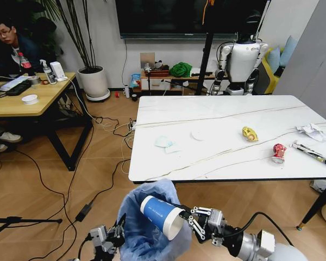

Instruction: Pick up the trash bin and place the trash from the table into it.

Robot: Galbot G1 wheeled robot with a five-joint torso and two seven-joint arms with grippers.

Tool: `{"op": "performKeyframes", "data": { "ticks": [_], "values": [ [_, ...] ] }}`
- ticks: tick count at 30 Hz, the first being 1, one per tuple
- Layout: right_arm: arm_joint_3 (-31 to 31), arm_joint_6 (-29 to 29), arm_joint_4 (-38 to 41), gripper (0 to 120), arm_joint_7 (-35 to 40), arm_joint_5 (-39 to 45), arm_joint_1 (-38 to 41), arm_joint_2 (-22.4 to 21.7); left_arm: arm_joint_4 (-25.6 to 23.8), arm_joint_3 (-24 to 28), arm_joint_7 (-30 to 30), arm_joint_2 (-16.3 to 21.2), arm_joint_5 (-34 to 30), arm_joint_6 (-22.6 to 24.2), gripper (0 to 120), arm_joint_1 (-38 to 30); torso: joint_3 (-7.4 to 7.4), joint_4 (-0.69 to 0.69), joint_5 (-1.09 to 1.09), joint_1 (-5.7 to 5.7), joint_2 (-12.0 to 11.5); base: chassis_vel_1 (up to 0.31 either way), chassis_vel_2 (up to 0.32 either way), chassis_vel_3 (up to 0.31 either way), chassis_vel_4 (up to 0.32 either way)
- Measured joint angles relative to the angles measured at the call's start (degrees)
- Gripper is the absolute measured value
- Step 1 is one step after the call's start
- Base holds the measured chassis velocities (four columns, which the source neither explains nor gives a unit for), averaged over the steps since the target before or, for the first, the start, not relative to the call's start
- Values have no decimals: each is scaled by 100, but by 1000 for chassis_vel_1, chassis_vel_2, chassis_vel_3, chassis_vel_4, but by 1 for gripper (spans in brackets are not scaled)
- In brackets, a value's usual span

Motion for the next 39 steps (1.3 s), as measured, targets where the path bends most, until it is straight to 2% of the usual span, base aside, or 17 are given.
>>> {"op": "performKeyframes", "data": {
  "ticks": [8, 11, 18, 23, 39],
  "values": [
    [177, 0, -41, 0, 73, -152, -202, -226, -249, 98, -165, -51, 17, 309, 0, 79, 0, 1, 0, 0, 0, 0, 0, 0, 0],
    [284, 0, -70, 0, 99, -345, -338, -249, -502, 138, -408, 4, 144, 590, 0, 205, 0, 1, 2, 0, 0, 0, 0, 0, 0],
    [382, -3, -36, 0, 128, -405, -417, -218, -742, 32, -814, 159, 173, 886, 0, 274, 0, 1, 1, 0, 0, 0, 0, 0, 0],
    [411, 124, 15, 0, -65, -638, -394, -169, -724, -58, -1099, 239, 91, 953, 0, 187, 0, 1, 1, 0, 0, 0, 0, 0, 0],
    [496, 203, 120, 2, -142, -923, -580, -81, -385, 343, -983, 114, 116, 903, 0, -68, 0, 1, 1, 0, 0, 0, 0, 0, 0]
  ]
}}
